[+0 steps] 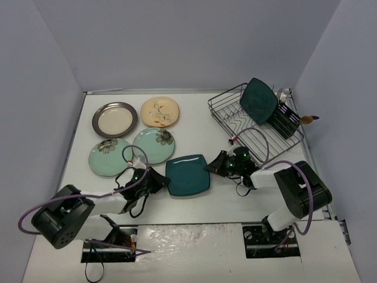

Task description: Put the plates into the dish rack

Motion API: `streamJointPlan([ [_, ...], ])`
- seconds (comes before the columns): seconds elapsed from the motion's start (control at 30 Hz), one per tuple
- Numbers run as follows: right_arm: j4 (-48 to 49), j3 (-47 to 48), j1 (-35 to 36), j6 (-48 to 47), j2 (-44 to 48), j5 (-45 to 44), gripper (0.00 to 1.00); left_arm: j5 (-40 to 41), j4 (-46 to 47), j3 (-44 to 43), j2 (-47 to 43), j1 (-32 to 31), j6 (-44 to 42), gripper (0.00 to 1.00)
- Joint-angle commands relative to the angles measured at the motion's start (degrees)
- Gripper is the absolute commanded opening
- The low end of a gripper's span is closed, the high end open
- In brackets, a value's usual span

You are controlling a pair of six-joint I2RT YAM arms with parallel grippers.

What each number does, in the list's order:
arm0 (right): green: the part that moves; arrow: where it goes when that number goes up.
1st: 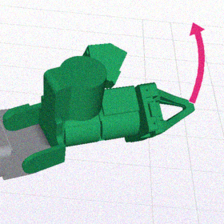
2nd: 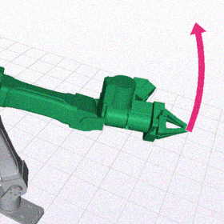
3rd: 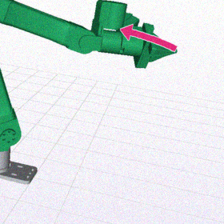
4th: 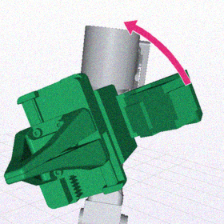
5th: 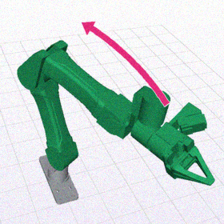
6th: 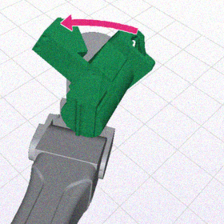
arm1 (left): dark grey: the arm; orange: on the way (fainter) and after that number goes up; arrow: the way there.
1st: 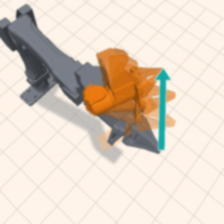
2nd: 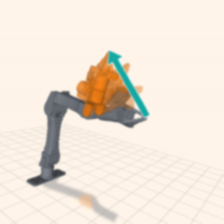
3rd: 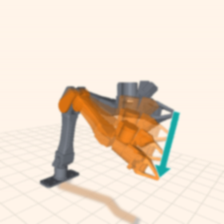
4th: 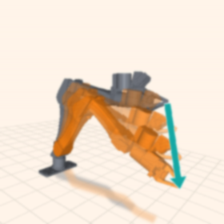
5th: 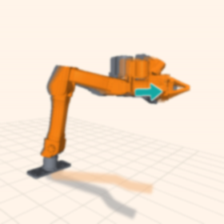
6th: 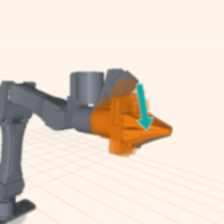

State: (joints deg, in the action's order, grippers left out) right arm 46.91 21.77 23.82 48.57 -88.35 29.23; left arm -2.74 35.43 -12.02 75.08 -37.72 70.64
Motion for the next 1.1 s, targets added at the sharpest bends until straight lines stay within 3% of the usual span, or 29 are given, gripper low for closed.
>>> streamJointPlan([
  [0.0,7.4,0.3,1.3,-3.9,3.9,5.7,0.0,-3.8,-7.4,-0.9,-11.7,-1.7,-4.6,0.0],
  [0.13,7.6,0.7,1.2,-6.4,5.2,7.2,0.04,-2.1,-12.1,-2.3,-23.2,-1.6,-7.3,0.0],
  [0.33,11.4,0.8,0.9,-7.2,3.5,9.9,0.13,-0.7,-15.0,-2.3,-33.5,-1.4,-8.5,0.0],
  [0.7,28.5,-0.2,0.9,-3.2,-6.0,15.7,0.23,-1.5,-8.1,-3.0,-35.4,-1.3,-7.5,0.0],
  [1.07,41.5,-0.4,0.8,-1.1,-14.0,20.0,0.45,-0.9,-8.2,-3.1,-40.9,-1.3,-6.4,0.0],
])
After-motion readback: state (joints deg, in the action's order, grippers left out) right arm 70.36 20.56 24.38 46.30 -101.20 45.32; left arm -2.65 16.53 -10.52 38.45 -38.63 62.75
